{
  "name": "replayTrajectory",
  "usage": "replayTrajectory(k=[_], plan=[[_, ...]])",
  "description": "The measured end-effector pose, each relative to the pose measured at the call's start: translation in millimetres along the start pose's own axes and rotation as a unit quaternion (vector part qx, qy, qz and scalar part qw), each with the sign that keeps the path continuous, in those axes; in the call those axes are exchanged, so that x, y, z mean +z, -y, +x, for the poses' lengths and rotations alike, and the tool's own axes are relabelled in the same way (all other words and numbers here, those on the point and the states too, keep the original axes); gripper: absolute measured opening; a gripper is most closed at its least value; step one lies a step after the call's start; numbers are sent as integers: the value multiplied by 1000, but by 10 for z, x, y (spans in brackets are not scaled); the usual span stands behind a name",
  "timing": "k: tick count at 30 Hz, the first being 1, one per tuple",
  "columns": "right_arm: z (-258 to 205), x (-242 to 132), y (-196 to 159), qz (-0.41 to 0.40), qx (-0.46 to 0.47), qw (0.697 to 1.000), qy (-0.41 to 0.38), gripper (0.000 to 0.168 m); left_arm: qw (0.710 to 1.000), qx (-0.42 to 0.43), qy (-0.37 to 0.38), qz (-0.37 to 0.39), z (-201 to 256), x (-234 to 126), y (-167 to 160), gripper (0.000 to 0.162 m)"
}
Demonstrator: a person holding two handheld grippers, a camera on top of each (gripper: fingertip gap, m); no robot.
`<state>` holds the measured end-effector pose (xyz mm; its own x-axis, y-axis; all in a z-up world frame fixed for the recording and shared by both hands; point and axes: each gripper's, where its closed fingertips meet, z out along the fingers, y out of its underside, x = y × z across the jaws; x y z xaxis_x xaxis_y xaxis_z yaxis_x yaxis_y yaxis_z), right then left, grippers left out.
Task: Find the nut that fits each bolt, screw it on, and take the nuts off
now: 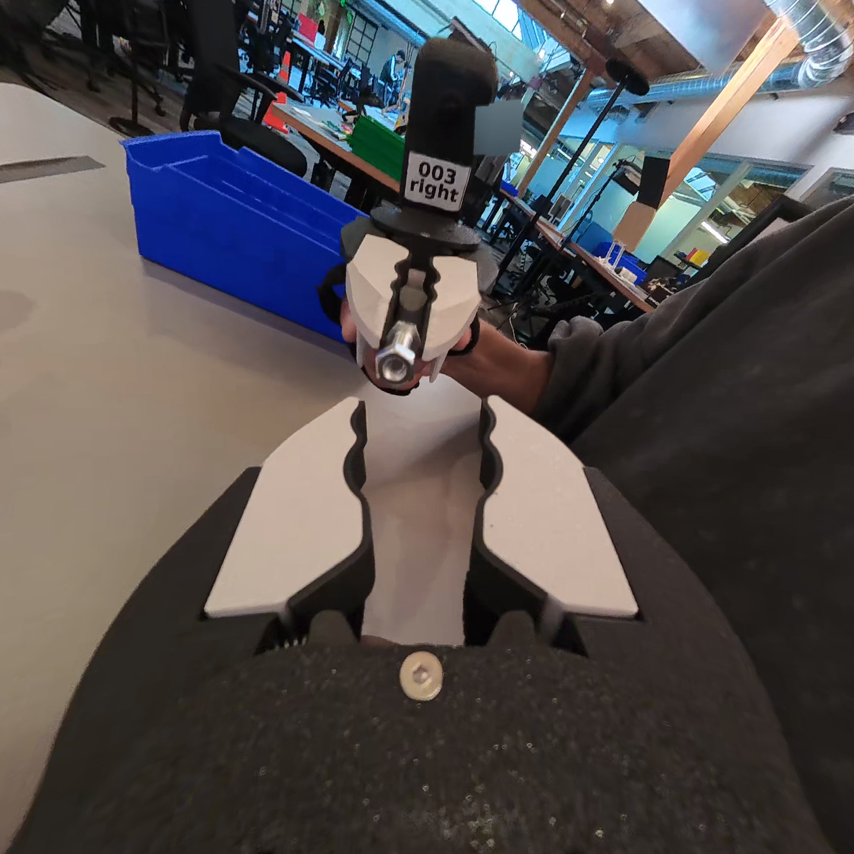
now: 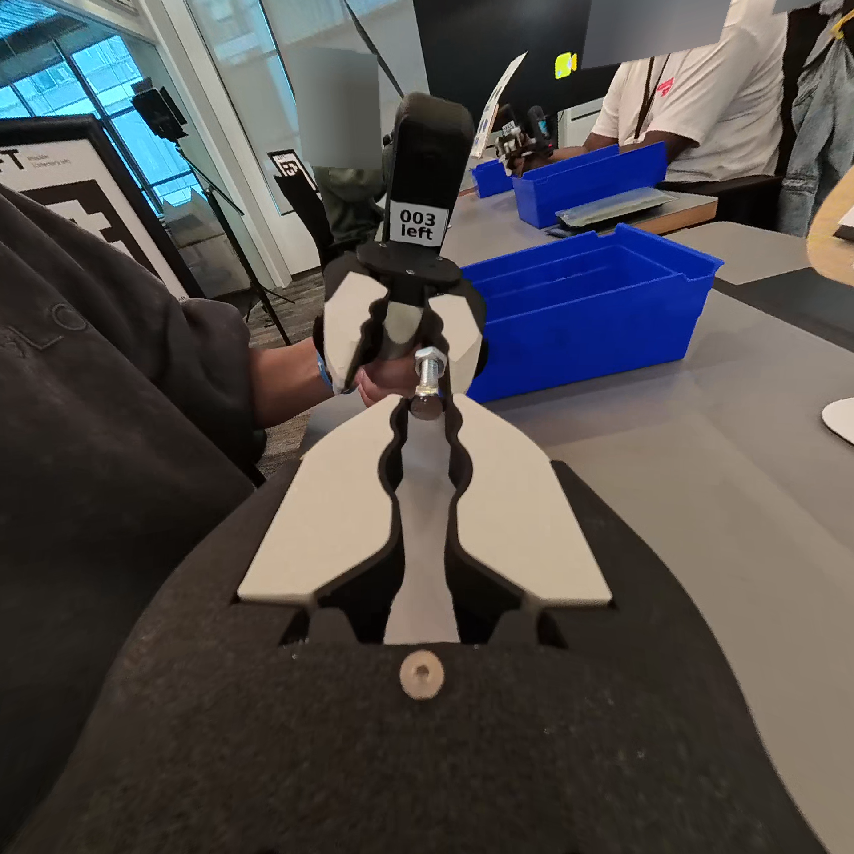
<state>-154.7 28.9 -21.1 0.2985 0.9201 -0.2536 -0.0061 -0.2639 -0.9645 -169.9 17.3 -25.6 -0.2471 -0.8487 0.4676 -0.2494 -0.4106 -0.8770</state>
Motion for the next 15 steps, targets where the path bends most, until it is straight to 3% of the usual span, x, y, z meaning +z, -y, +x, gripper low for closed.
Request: replayTrajectory(k=[15], plan=[[-50, 132, -81, -35, -6, 999, -2, 16, 999, 35, 7, 17, 83, -28, 116, 47]])
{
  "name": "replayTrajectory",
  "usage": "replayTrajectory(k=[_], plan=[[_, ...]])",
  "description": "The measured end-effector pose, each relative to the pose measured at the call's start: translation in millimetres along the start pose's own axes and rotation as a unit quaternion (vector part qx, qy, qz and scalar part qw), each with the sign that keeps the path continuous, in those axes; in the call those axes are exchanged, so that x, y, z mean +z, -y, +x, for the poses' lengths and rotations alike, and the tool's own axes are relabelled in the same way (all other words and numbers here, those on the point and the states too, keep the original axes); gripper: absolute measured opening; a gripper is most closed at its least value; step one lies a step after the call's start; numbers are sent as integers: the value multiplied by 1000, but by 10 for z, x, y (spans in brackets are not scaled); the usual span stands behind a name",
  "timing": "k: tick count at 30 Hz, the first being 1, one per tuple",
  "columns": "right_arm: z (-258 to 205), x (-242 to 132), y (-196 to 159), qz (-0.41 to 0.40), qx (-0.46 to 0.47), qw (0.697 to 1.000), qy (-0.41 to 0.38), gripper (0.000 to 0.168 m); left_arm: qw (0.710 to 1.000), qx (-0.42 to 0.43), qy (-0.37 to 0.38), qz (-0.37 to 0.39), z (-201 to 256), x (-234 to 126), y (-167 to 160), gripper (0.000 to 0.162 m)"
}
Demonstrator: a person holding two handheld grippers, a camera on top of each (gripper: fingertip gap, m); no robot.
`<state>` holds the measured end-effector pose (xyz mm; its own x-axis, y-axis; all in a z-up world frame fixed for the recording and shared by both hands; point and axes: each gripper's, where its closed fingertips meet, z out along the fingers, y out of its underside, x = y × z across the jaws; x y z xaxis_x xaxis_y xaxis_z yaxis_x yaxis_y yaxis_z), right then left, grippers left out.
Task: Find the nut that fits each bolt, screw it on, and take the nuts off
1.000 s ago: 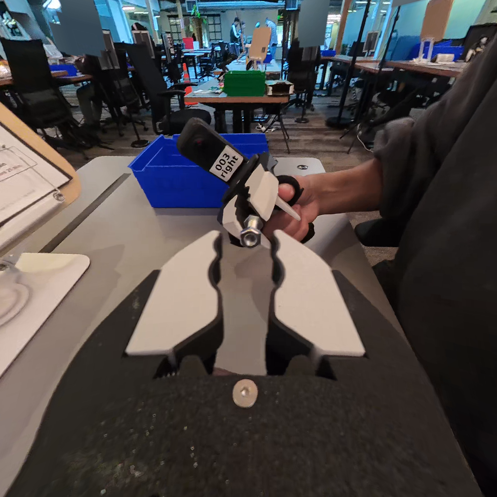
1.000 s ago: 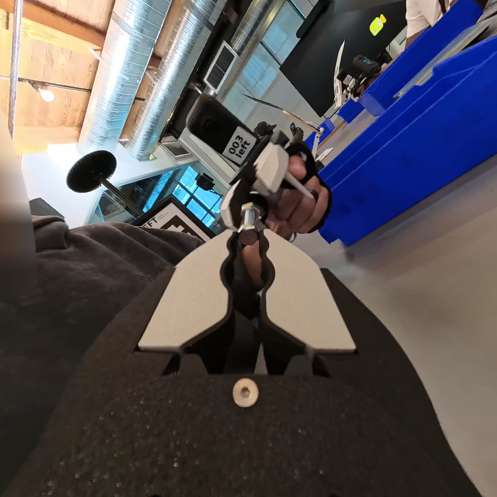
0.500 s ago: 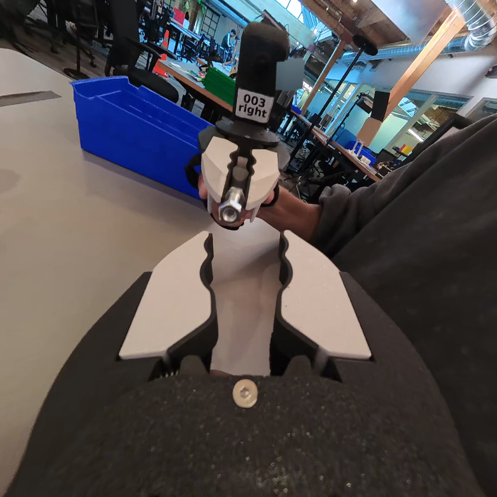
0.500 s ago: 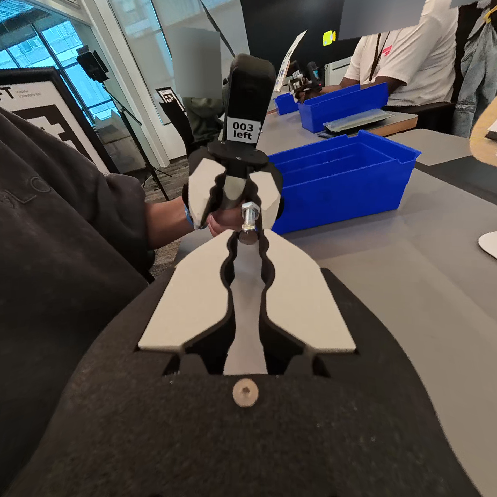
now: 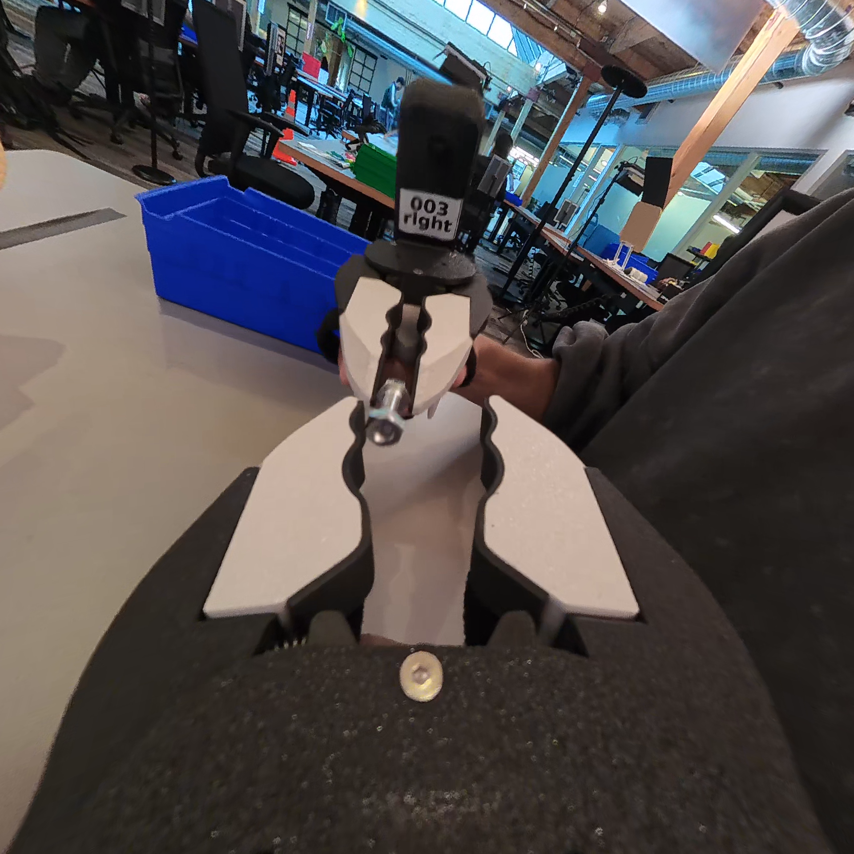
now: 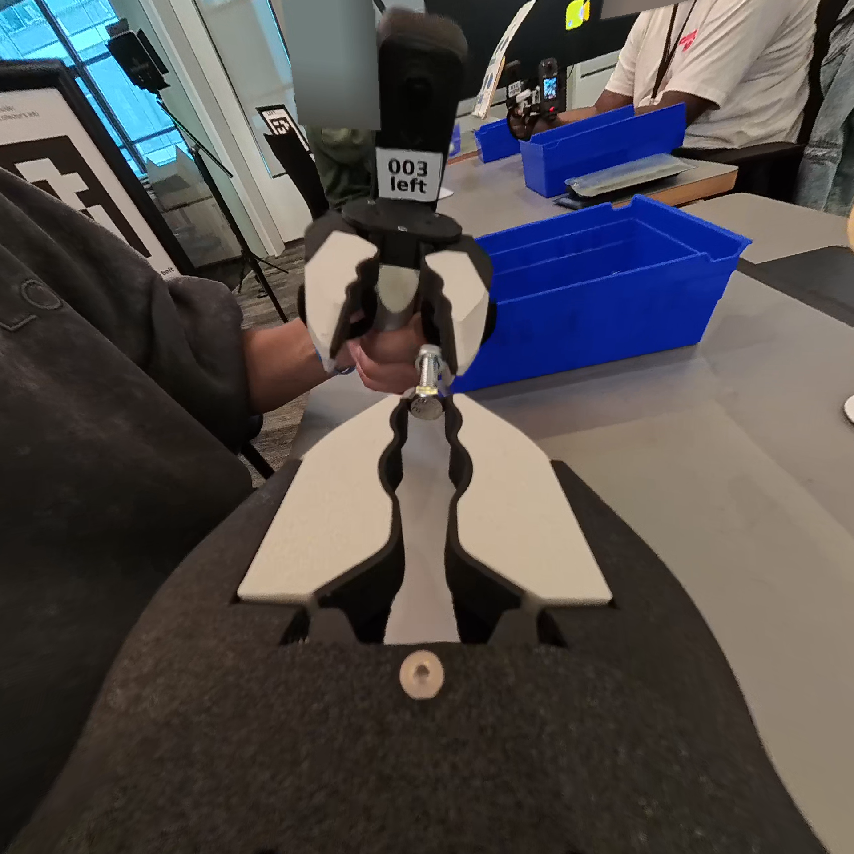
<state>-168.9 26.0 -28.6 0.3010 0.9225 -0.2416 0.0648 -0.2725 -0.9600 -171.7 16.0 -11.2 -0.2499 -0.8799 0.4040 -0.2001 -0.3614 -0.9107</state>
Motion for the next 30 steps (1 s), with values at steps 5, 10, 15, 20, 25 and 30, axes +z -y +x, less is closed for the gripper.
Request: replayTrajectory(k=[5, 10, 15, 20, 25, 30], plan=[[-37, -20, 36, 11, 6, 1000, 7, 16, 1000, 11, 2, 0, 18, -37, 35, 43], [-34, -30, 112, 11, -2, 1000, 7, 16, 1000, 8, -2, 7, 38, -19, 37, 44], [-51, 29, 13, 4, 14, 1000, 18, 16, 1000, 27, -2, 13, 102, -31, 109, 42], [-88, -14, 170, 17, 1, 1000, 16, 16, 1000, 18, 3, 5, 50, -20, 27, 42], [-21, 53, -16, -1, 20, 1000, 13, 16, 999, 36, -3, 22, 137, -29, 148, 42], [-89, -19, 181, 25, 4, 1000, 12, 16, 1000, 23, 17, 10, 2, -50, 45, 42]])
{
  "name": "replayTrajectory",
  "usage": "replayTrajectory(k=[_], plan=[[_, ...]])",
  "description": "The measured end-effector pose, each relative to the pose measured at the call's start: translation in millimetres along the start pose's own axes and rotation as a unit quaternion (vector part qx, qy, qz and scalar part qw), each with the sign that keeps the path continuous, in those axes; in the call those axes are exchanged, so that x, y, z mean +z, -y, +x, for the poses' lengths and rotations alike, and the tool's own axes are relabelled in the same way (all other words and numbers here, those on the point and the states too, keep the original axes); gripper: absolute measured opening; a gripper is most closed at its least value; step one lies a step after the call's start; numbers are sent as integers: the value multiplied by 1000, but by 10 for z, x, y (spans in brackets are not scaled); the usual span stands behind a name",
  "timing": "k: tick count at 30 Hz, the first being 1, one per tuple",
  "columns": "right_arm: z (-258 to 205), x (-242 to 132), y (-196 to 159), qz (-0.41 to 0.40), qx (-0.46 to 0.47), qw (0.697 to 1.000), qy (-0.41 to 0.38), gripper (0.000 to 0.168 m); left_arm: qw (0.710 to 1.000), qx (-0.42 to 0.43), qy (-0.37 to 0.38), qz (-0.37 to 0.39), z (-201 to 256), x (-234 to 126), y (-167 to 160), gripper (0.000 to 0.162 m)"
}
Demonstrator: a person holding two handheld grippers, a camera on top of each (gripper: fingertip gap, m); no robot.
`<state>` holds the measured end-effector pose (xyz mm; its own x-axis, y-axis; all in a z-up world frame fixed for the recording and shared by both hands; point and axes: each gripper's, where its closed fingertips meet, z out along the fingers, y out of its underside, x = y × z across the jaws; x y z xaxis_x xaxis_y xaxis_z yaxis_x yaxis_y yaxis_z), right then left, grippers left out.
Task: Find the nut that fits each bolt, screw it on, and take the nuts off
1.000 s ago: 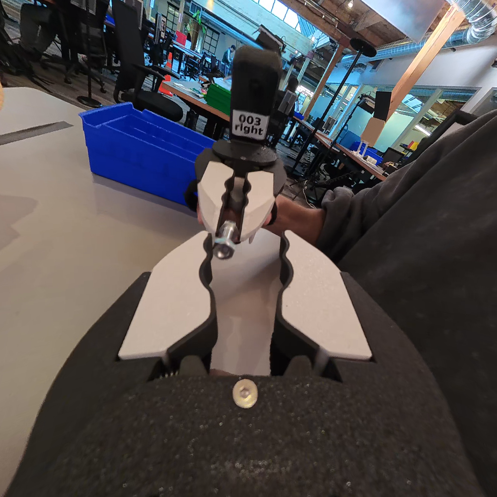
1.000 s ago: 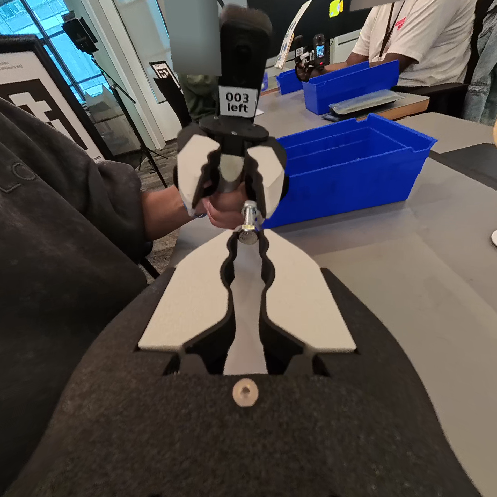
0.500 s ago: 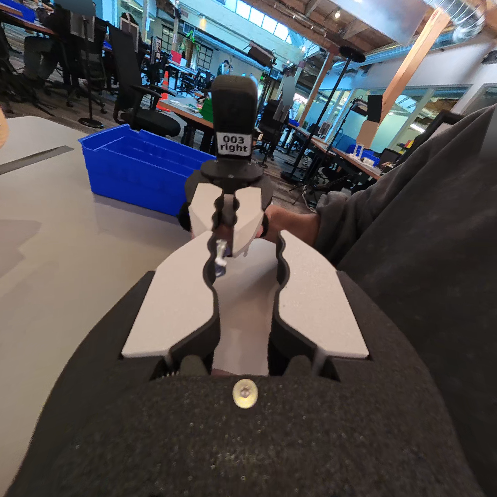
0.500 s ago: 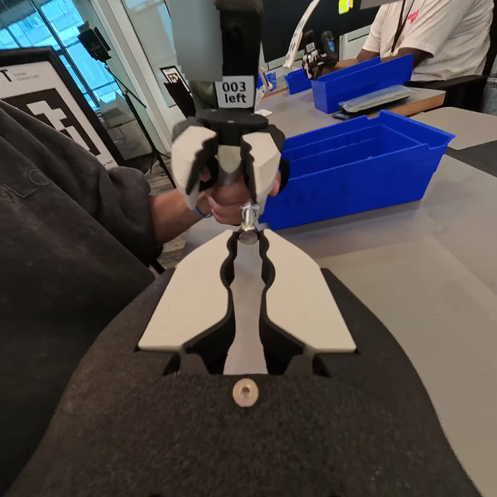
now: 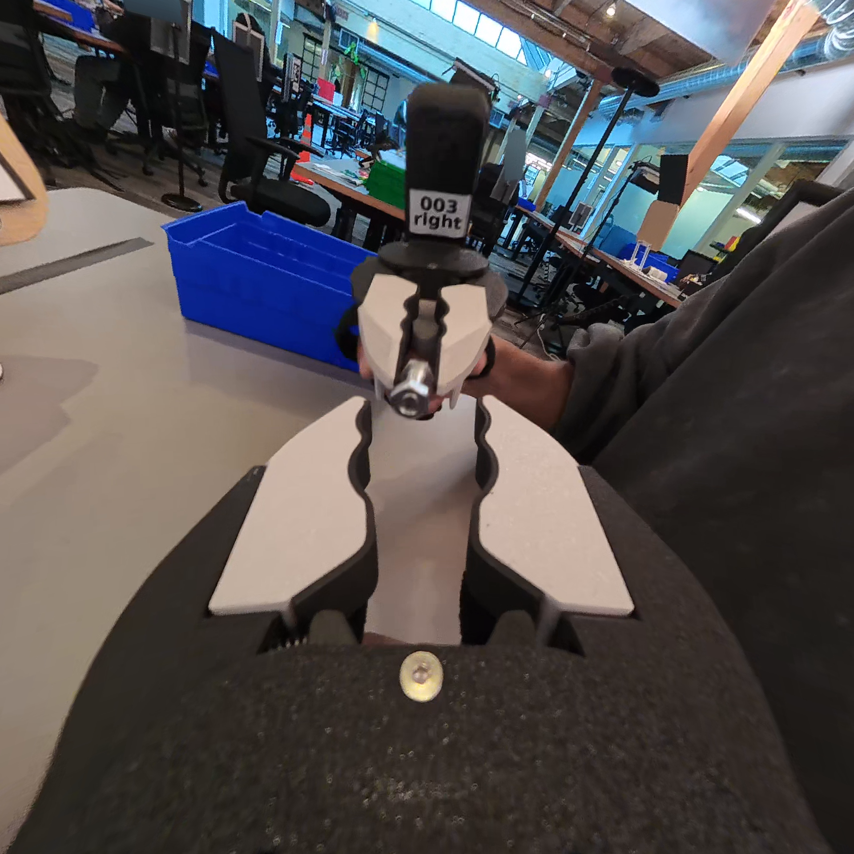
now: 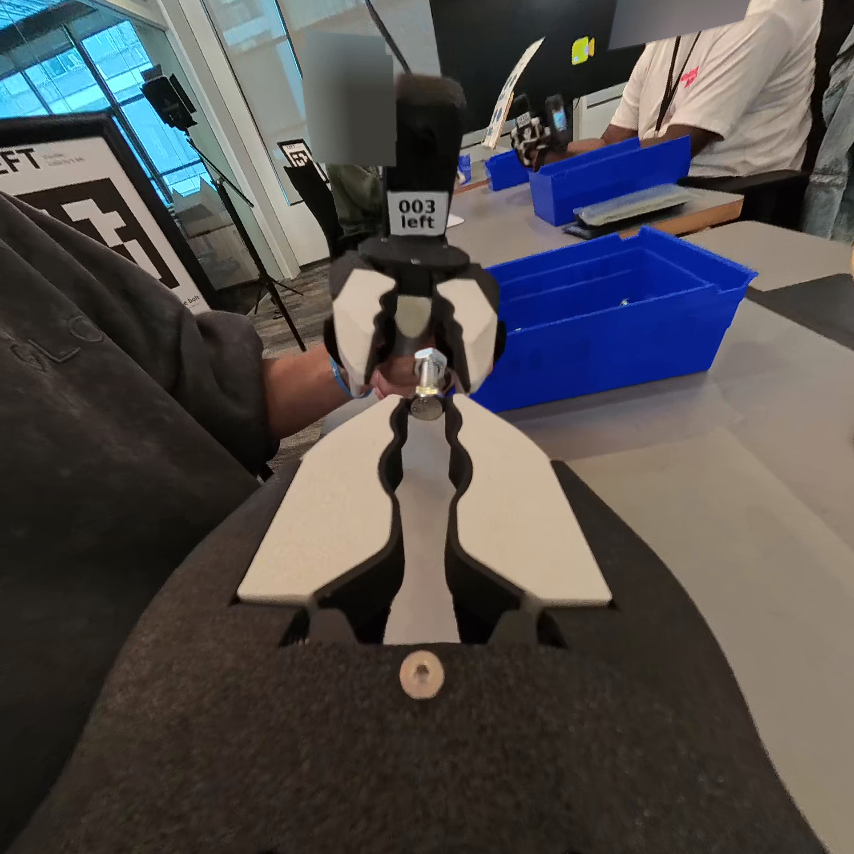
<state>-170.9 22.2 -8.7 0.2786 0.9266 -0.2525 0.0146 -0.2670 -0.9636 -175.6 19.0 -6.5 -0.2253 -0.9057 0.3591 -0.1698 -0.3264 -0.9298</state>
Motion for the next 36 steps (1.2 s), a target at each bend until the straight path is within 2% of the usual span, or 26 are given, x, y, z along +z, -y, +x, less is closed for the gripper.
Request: replayTrajectory(k=[3, 6, 13, 15, 18, 24, 27, 30, 36], plan=[[74, 30, -81, -16, 2, 1000, -12, 16, 1000, 7, 0, 7, 23, 23, 26, 47], [94, 75, -224, -28, 20, 999, -8, 16, 999, 20, -17, 25, 113, 0, 134, 41], [38, 4, -2, -7, 2, 1000, -7, 16, 1000, 6, 3, 2, -12, 7, -22, 41], [79, 47, -103, -18, 10, 1000, -8, 16, 1000, 15, 3, 5, 11, 35, 13, 45], [126, 89, -280, -31, 28, 999, -10, 16, 999, 25, -15, 22, 107, 19, 117, 40], [2, -22, 10, 9, 10, 1000, 2, 16, 1000, 12, 6, 6, -21, 8, -11, 40], [77, 23, -107, -14, 11, 1000, -11, 16, 1000, 15, -4, 13, 28, 42, 31, 44], [149, 49, -250, -23, 30, 999, -16, 16, 999, 30, -23, 30, 162, 26, 153, 39], [8, -9, 14, 3, 3, 1000, -6, 16, 1000, 16, 4, 15, -1, 4, 34, 39]])
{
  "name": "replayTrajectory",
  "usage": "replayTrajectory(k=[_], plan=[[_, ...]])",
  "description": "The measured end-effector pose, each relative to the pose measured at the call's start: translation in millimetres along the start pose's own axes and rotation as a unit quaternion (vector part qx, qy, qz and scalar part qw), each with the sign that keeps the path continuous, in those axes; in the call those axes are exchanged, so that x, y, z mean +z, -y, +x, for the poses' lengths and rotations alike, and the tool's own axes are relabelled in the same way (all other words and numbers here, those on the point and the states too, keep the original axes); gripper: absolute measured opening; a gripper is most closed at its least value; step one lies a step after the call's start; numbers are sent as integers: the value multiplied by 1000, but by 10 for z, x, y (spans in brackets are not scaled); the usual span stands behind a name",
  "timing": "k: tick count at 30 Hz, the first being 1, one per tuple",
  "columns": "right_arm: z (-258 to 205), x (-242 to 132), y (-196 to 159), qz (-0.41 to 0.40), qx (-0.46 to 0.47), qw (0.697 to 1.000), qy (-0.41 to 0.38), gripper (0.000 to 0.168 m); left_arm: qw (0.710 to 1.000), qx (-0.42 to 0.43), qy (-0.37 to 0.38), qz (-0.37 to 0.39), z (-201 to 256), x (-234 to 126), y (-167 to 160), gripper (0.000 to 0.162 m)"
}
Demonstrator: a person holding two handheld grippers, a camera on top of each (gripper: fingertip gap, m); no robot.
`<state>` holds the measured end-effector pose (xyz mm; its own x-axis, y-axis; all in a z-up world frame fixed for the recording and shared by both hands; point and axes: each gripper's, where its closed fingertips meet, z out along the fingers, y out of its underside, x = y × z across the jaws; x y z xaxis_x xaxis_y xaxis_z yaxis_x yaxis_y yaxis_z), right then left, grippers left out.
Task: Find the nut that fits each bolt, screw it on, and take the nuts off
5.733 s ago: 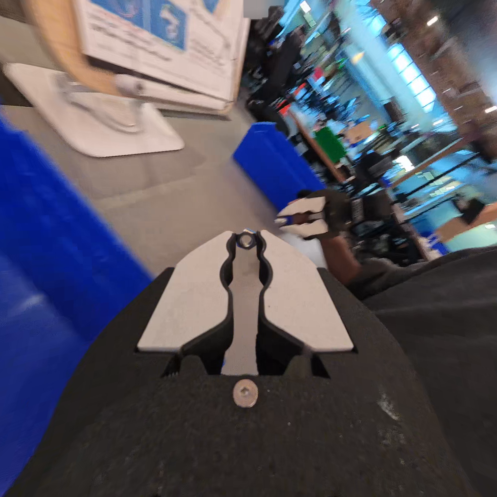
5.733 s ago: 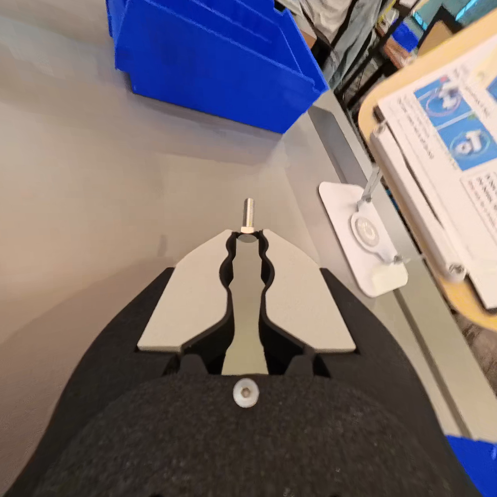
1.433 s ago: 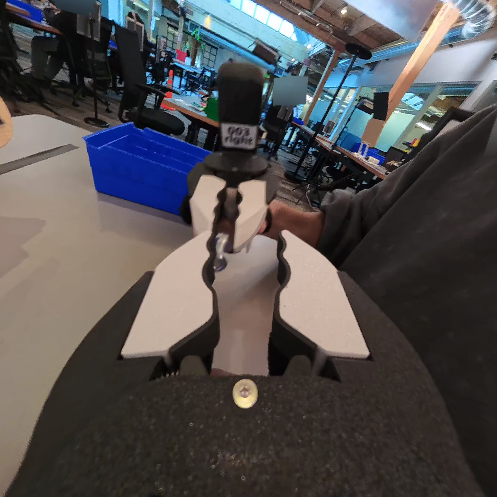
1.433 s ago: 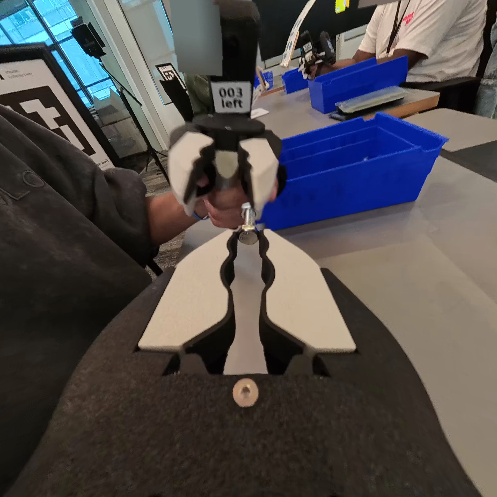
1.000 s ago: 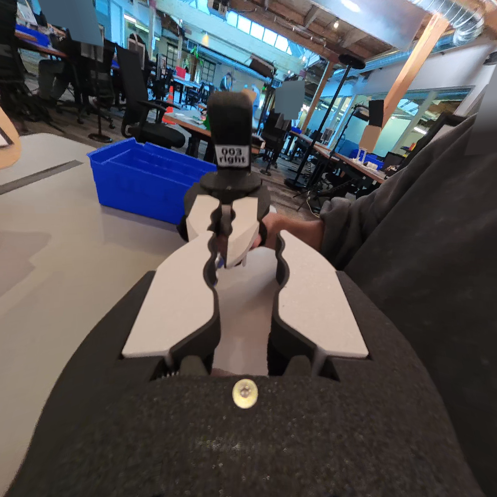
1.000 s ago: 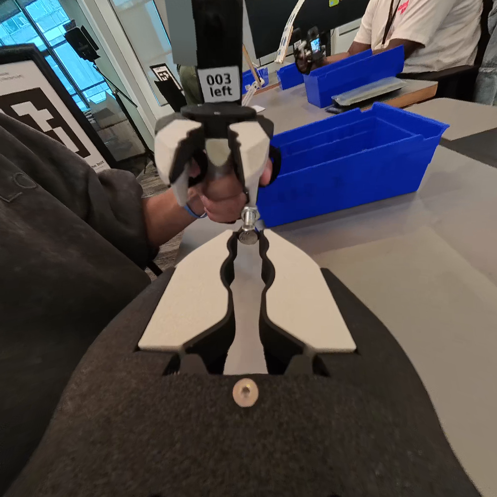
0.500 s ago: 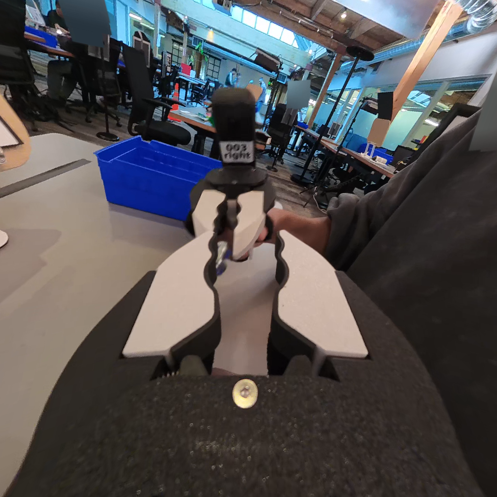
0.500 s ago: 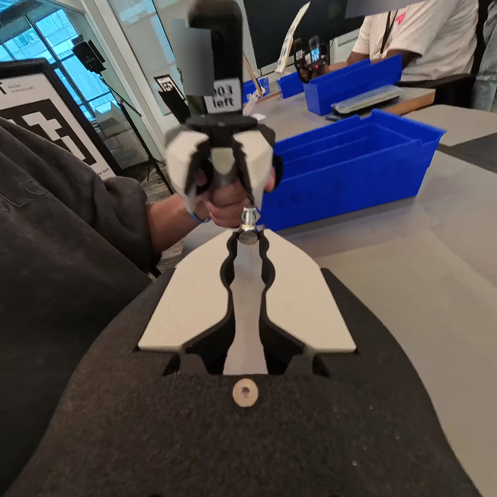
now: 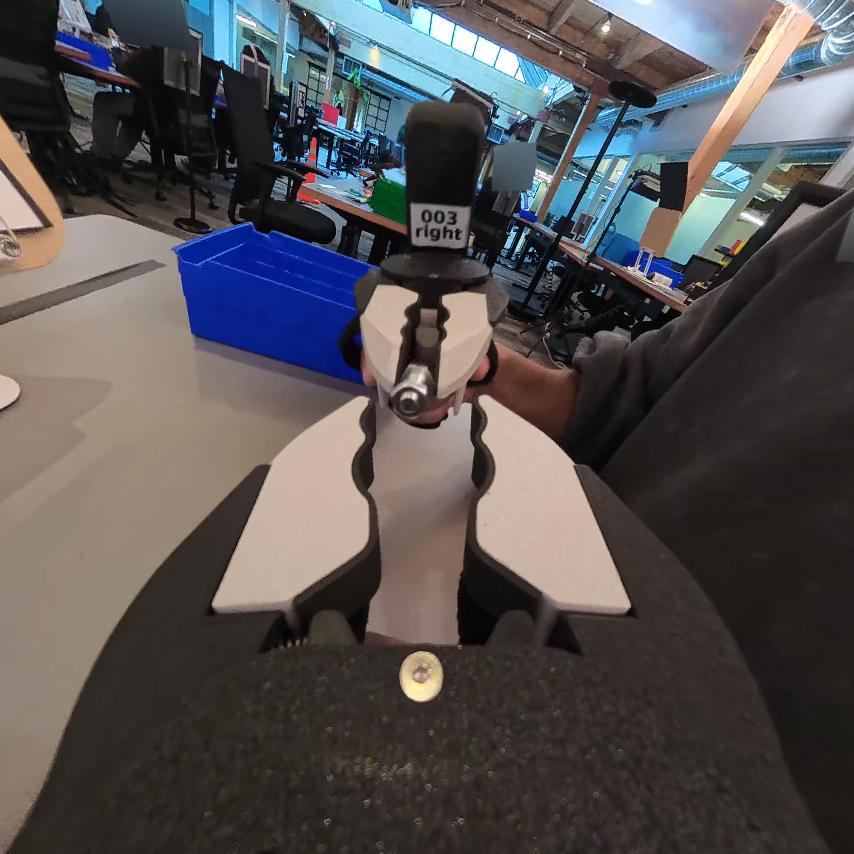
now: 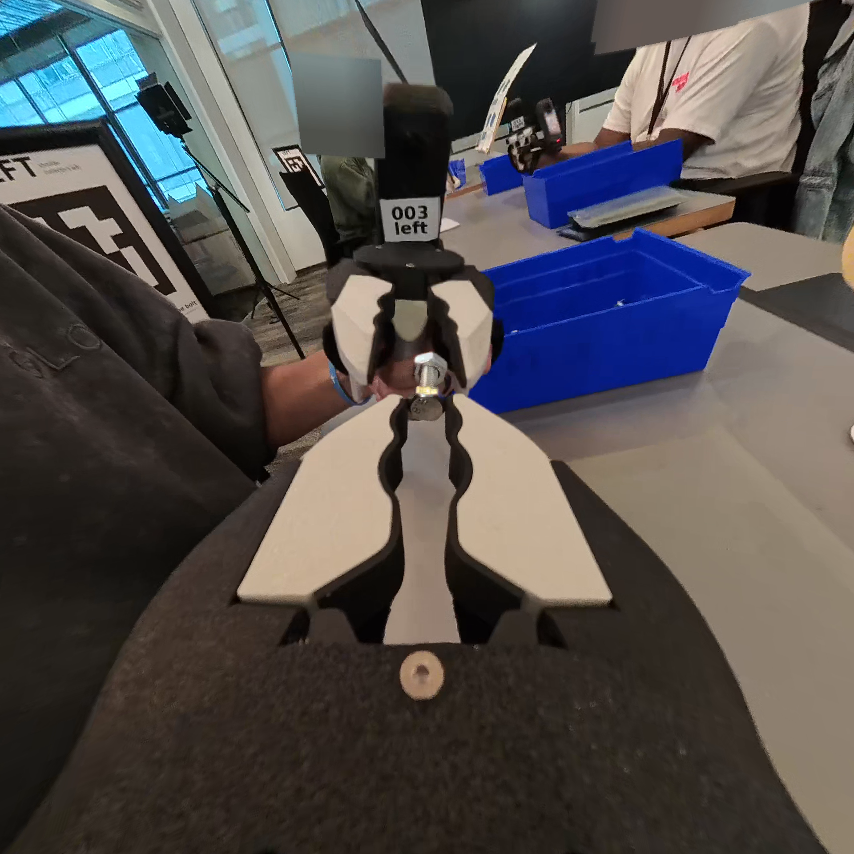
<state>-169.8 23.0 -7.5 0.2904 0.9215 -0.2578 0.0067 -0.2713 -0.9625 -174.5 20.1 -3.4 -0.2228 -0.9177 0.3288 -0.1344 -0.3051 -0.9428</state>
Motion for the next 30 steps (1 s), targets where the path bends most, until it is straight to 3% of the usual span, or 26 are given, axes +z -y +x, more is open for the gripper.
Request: replayTrajectory(k=[6, 11, 14, 19, 21, 23, 27, 30], plan=[[96, 91, -258, -31, 23, 999, -3, 16, 998, 19, -40, 33, 233, 3, 203, 37], [-19, 25, -12, -5, -2, 1000, 3, 16, 1000, -9, -10, 15, 22, -28, 48, 38], [49, 62, -81, -17, 0, 1000, -7, 16, 1000, -13, -20, 15, 43, 18, 28, 42], [177, 60, -306, -23, 31, 999, -18, 16, 997, 13, -52, 51, 319, -76, 288, 36], [186, 0, -303, -21, 27, 999, -27, 16, 999, 13, -9, 35, 232, -138, 231, 37], [197, -70, -295, -18, 15, 999, -44, 16, 996, -5, 85, -4, -36, -206, 44, 37], [226, -188, -312, -7, -6, 996, -85, 16, 940, -16, 331, -77, -633, -488, -418, 42], [245, -221, -336, -6, -15, 994, -109, 16, 917, -15, 393, -68, -671, -549, -531, 42]])
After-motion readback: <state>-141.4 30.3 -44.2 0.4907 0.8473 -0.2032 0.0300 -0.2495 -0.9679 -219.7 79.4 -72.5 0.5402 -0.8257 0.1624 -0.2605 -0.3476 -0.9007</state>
